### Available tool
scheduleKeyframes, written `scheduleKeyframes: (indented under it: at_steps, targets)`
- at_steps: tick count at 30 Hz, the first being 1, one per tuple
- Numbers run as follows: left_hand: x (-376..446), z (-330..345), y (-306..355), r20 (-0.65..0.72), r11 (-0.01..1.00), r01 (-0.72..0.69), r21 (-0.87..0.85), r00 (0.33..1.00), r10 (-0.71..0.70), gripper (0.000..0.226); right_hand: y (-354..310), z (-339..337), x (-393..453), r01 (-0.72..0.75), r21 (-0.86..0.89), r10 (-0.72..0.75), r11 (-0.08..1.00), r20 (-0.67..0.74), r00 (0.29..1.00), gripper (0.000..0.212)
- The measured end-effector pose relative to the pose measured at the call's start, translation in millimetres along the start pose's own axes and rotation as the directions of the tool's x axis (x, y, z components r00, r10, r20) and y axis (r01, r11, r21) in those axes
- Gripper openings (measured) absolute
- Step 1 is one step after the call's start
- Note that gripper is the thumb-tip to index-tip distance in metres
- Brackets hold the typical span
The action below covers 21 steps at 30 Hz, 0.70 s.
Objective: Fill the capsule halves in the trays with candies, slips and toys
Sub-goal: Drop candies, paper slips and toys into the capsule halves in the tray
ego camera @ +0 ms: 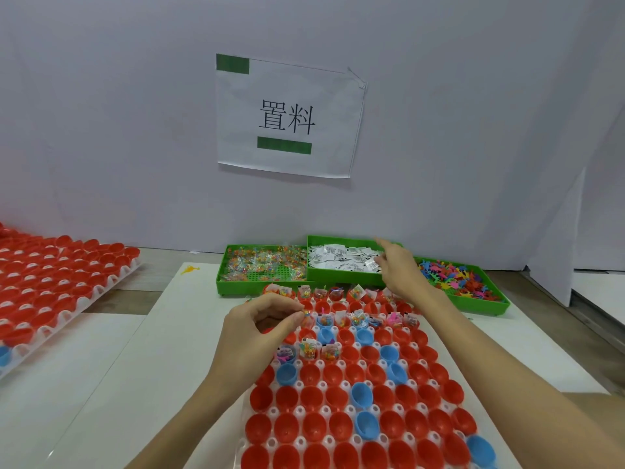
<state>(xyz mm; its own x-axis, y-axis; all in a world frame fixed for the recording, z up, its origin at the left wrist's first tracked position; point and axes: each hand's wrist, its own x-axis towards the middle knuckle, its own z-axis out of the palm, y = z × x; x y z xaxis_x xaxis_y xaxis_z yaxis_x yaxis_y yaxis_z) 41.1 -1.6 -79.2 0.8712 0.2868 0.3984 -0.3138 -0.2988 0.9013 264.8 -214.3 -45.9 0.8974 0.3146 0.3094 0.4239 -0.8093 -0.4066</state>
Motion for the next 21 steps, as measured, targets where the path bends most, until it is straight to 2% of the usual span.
scheduleKeyframes:
  at_steps: [3,6,8,12,21]
  targets:
    - [0.3,-0.9,3.4,-0.029,1.0,0.005,-0.018,1.0,-0.006,0.014,-16.4,-9.8,-16.1,0.001,0.227,0.025,0.974,-0.111,0.994,0.022]
    - [-0.3,-0.6,6.1,-0.039,0.999,0.018,-0.047,0.999,-0.019,0.013,-44.5,-22.3,-48.9,0.091,0.401,-0.076,0.912,-0.055,0.996,0.006]
    - [-1.7,1.1,8.5,-0.04,0.994,0.051,-0.1,0.998,-0.055,0.013,-61.1,-25.9,-76.5,0.131,0.494,-0.153,0.86,0.004,0.988,0.004]
    - [-3.6,4.9,14.8,-0.013,0.971,0.11,-0.213,0.993,-0.115,0.01,-79.5,-21.7,-120.6,0.098,0.653,-0.21,0.751,0.096,0.973,0.005]
    - [-7.6,8.4,21.5,0.064,0.969,0.124,-0.214,0.992,-0.113,0.012,-84.6,-17.8,-145.2,0.103,0.716,-0.182,0.691,0.034,0.983,0.01]
